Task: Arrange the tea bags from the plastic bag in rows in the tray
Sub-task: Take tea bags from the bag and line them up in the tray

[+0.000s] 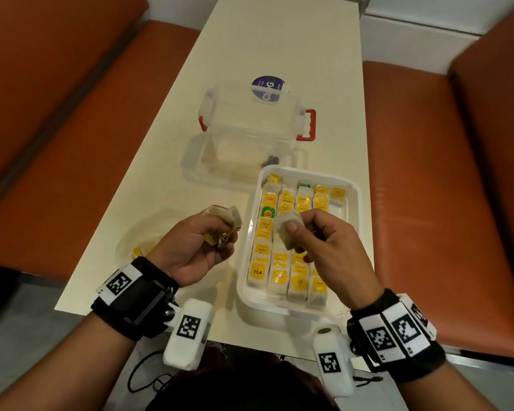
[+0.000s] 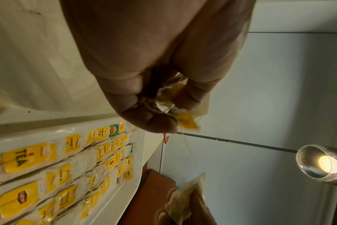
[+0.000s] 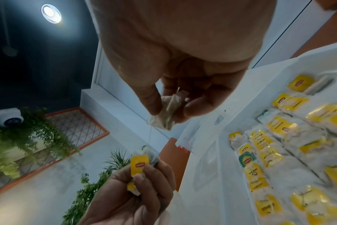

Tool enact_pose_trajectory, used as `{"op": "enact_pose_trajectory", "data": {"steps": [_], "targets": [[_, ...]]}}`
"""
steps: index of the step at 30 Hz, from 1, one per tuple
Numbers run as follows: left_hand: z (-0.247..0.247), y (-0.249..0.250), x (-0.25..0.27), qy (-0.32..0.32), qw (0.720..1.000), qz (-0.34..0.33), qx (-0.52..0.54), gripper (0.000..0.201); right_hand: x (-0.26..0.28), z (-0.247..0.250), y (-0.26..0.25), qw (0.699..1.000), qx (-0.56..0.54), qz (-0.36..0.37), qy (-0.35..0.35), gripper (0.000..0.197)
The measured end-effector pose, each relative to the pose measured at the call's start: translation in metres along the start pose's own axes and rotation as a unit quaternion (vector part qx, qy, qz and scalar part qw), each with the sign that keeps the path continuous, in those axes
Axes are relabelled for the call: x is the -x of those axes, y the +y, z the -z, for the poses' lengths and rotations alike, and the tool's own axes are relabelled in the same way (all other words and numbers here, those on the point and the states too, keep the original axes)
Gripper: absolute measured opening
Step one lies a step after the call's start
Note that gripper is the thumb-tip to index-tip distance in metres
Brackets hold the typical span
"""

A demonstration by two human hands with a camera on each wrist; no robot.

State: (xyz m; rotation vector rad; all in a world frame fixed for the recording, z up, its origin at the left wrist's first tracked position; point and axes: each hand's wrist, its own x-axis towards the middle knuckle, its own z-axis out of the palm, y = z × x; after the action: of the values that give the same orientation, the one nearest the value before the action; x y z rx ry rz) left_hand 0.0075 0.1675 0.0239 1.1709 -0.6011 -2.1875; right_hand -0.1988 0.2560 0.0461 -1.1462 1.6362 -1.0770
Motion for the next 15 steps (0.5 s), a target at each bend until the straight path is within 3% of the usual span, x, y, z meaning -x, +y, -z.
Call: {"op": "enact_pose_trajectory", "data": {"steps": [4,15], "targets": [[-0.014,-0.002,-0.002,0.003,1.000,-0.002,0.017,0.036,-0.001,0.018,-0.004,1.000,-0.025,0.007,0.013,0.011],[-0.058,-0.009,-0.008,-0.030,0.998,-0.018,0.045,0.017,-0.003,0.053,-0.003,0.996,-0.090,0.008,0.017,0.011]]}}
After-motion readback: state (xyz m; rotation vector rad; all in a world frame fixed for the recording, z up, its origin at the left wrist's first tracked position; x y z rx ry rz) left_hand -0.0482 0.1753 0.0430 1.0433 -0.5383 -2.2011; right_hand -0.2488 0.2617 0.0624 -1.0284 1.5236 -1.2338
